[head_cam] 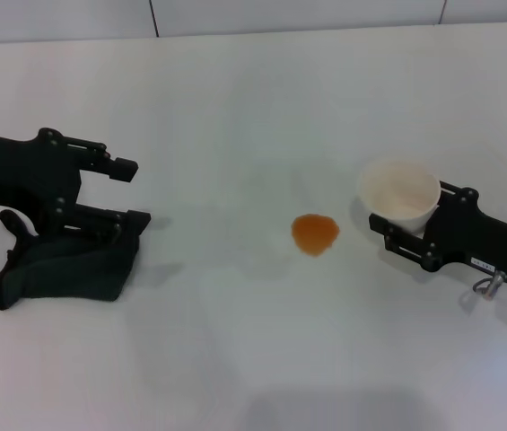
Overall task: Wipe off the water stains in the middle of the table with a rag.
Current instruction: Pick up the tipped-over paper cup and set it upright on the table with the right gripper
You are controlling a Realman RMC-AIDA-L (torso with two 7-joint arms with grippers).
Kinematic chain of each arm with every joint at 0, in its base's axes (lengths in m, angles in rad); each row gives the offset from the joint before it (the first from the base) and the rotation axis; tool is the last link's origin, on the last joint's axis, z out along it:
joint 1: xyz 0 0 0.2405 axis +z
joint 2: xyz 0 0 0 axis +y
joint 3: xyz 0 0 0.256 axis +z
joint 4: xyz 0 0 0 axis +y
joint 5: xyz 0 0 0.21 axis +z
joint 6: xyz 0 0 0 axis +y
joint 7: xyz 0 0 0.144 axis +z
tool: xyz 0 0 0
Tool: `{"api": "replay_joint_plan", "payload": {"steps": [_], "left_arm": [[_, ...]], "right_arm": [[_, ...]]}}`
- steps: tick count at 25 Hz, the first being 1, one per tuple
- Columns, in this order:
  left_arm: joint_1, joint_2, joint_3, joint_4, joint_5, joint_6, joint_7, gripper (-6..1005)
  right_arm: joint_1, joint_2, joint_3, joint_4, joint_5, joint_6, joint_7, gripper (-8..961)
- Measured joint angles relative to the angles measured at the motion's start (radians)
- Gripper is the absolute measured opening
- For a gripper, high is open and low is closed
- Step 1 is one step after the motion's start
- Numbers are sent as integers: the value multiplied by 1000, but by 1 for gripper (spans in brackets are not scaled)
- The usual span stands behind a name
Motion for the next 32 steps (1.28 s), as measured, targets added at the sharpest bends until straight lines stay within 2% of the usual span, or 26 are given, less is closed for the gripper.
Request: {"api": "replay_joint_plan", "payload": {"steps": [17, 22, 28, 32], "left_arm": [[0, -8, 1, 2, 1, -1, -1, 723], [0, -9, 1, 3, 11, -1, -1, 724], [-7, -13, 2, 3, 25, -1, -1, 724], [-7, -13, 2, 3, 26, -1, -1, 723]], "right_arm": [[2, 0, -2, 22, -9, 12, 10, 616], [-3, -3, -2, 23, -12, -24, 18, 767], [-4, -7, -4, 24, -14, -23, 27, 859], [-5, -13, -4, 24, -24, -19, 32, 859]]}}
